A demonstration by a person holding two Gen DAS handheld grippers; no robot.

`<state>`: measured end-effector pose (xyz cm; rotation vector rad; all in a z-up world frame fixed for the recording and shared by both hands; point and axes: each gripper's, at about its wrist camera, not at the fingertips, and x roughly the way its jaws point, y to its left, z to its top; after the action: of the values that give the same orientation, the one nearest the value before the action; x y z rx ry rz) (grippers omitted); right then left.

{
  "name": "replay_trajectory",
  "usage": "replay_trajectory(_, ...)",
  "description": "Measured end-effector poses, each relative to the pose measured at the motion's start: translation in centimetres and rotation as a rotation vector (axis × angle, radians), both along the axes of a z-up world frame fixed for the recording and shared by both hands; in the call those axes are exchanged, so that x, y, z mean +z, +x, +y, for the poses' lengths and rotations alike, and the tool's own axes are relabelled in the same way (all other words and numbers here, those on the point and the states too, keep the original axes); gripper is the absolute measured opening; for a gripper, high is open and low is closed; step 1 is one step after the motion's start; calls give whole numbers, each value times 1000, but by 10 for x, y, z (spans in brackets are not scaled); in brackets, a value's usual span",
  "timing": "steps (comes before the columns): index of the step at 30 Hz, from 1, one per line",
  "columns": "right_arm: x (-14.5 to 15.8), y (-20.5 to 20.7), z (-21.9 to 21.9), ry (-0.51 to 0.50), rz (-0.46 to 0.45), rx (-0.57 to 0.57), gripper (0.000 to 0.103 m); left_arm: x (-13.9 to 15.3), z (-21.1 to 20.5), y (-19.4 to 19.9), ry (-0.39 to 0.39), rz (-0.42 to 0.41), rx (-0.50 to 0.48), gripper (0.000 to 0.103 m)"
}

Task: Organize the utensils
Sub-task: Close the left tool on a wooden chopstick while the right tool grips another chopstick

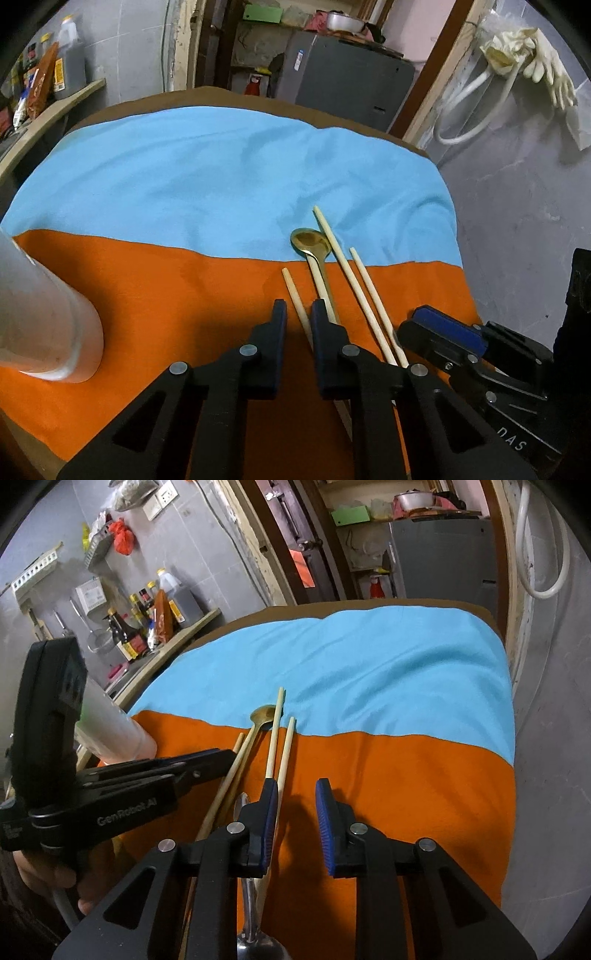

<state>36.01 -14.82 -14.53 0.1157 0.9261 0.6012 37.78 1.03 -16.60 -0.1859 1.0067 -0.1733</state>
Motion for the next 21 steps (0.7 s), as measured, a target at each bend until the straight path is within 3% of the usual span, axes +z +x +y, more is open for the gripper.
replay_trajectory(10,-3,5,8,-27,23,6,19,-1,-3,3,11,51,-52,10)
replay_trajectory(15,-1,3,16,-49,2,30,18,-2,3,2,-27,52,-31,5)
replay_trajectory(21,-2,2,21,-105,-1,21,16,2,9,-8,5,67,-25,3)
